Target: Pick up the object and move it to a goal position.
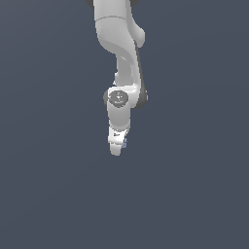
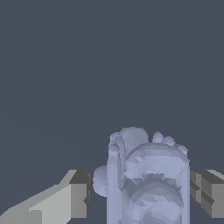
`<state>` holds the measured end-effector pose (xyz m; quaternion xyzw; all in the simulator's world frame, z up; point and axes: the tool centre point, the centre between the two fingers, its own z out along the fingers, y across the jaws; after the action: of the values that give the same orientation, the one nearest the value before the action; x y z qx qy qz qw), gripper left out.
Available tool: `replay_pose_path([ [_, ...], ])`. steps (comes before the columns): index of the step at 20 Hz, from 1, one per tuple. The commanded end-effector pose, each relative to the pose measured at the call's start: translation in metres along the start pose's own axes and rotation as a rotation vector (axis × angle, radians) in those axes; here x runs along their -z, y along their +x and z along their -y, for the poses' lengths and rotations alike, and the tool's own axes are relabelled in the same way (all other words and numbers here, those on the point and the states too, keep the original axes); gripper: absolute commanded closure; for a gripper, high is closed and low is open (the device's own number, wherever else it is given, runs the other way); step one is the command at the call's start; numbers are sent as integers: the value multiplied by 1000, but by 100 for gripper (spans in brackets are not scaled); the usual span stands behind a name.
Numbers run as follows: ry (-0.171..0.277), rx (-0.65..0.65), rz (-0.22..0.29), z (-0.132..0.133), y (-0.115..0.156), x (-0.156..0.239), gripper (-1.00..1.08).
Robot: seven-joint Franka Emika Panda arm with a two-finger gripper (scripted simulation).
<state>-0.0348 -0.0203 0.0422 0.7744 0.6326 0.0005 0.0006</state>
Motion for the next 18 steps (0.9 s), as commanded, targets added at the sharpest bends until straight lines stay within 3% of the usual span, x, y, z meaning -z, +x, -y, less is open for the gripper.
replay_pose_path([
  [1,0,0,0,0,0,0,108],
  [10,0,0,0,1,-13,25,108],
  [18,1,1,1,4,-43,84,108],
])
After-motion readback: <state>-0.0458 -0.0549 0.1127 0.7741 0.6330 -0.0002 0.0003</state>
